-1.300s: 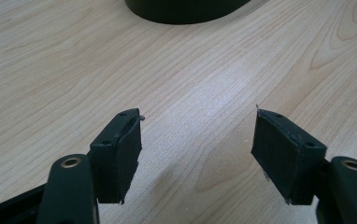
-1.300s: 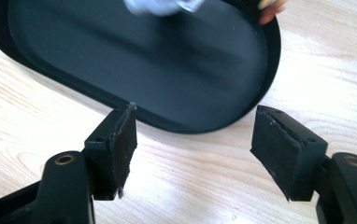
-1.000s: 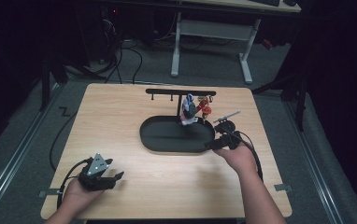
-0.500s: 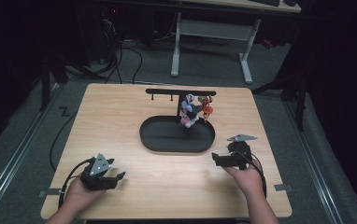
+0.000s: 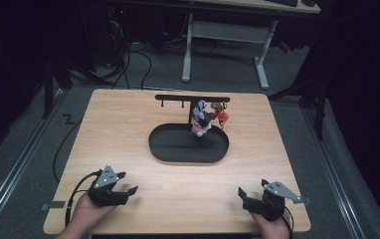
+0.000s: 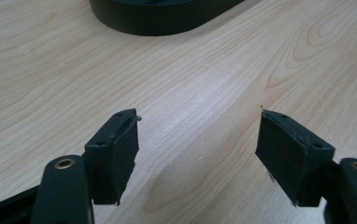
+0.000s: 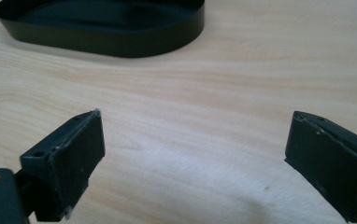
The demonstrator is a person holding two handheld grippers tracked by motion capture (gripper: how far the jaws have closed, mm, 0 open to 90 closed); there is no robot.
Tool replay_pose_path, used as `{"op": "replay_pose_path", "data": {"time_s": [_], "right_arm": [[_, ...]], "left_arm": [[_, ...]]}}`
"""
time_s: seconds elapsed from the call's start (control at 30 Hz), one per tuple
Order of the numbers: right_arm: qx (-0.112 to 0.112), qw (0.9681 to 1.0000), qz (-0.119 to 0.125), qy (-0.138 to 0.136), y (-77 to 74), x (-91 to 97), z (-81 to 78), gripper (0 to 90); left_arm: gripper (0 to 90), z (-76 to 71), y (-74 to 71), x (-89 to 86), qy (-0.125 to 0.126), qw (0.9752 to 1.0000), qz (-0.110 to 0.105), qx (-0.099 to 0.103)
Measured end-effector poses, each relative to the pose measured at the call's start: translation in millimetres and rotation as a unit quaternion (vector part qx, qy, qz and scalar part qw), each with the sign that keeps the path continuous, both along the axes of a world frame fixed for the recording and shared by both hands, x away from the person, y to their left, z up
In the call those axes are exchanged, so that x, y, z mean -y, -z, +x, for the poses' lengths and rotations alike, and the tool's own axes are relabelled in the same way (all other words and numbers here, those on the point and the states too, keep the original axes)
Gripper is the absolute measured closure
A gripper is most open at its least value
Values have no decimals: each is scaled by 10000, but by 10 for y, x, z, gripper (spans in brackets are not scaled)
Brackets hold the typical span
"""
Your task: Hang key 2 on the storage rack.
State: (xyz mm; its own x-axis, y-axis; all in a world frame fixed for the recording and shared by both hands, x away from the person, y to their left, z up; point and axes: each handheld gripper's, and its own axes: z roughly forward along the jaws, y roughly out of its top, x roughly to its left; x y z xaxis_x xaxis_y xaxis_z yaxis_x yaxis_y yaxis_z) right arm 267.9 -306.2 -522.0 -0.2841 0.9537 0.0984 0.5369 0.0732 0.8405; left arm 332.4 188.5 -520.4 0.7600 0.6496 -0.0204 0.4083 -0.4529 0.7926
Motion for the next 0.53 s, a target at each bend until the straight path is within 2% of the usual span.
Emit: {"op": "replay_pose_path", "data": {"time_s": [0.03,0.07,0.1,0.2,0.33,0.53], "right_arm": [[12,10000,52,15,-3,-4,20,2],[79,10000,-5,38,-6,-7,35,1],[108,9999,-5,102,-4,-19,61,2],[62,9999,97,90,8,-40,71,1],[120,9999,-68,67,1,-84,63,2],[89,9998,-29,179,3,-72,67,2]], "left_arm": [[294,-1,7,10,17,10000,21,-17],[293,-6,12,23,39,10000,62,-18],[290,-22,11,36,73,9999,138,44],[290,-23,8,29,84,9999,135,67],[289,0,-1,-5,75,9999,86,67],[289,-16,-30,-52,74,9998,72,140]]}}
